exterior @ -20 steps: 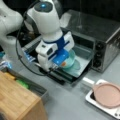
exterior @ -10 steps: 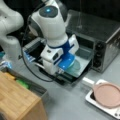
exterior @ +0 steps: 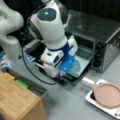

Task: Open the microwave oven door. Pull out the microwave oven tray. Pick up the bowl. Place the bowl on the microwave tray.

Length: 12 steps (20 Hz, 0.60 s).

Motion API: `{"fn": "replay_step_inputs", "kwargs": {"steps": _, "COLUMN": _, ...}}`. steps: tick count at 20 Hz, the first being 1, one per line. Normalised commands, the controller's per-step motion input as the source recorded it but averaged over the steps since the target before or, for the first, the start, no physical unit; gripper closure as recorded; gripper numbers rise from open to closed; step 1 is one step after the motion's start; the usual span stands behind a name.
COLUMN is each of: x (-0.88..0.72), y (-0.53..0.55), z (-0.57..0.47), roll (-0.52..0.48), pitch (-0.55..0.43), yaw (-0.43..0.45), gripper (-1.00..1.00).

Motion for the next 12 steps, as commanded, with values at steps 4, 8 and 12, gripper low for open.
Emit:
{"fn": "replay_step_inputs", "kwargs": {"steps": 4, "x": 0.22, "y": -0.13, "z": -0.04, "roll": 0.279, "pitch": 0.12, "yaw": 0.095, "gripper": -1.0}}
{"fn": "replay_step_inputs", "kwargs": {"steps": 8, "x": 0.25, "y": -0.14, "z": -0.02, "roll": 0.255, "pitch": 0.091, "yaw": 0.083, "gripper": -1.0}}
{"fn": "replay_step_inputs", "kwargs": {"steps": 12, "x": 0.24, "y": -0.14, "z": -0.01, "roll": 0.233, "pitch": 0.07, "yaw": 0.061, "gripper": -1.0}}
